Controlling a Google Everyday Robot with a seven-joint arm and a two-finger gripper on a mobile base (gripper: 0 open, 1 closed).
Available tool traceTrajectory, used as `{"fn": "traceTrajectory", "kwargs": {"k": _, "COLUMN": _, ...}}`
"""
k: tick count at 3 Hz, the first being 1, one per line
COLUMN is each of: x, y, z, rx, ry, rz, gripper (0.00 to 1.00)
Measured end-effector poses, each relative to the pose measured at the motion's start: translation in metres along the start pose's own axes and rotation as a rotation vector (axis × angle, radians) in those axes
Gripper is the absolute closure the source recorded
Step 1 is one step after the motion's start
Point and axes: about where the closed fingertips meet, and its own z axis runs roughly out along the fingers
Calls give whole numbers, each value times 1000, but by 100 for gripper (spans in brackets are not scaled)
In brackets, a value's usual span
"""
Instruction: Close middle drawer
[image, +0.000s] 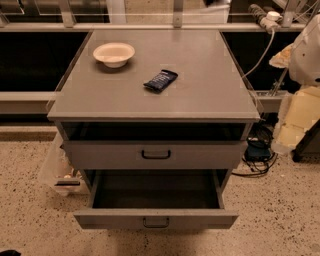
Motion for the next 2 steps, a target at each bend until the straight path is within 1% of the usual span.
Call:
{"fn": "traceTrajectory", "kwargs": {"k": 1, "x": -1, "y": 1, "z": -1, "rx": 13, "ry": 3, "rz": -4, "gripper": 0}}
{"fn": "traceTrajectory", "kwargs": {"k": 2, "x": 2, "y": 7, "z": 5, "rx": 8, "ry": -10, "rz": 3, "gripper": 0}}
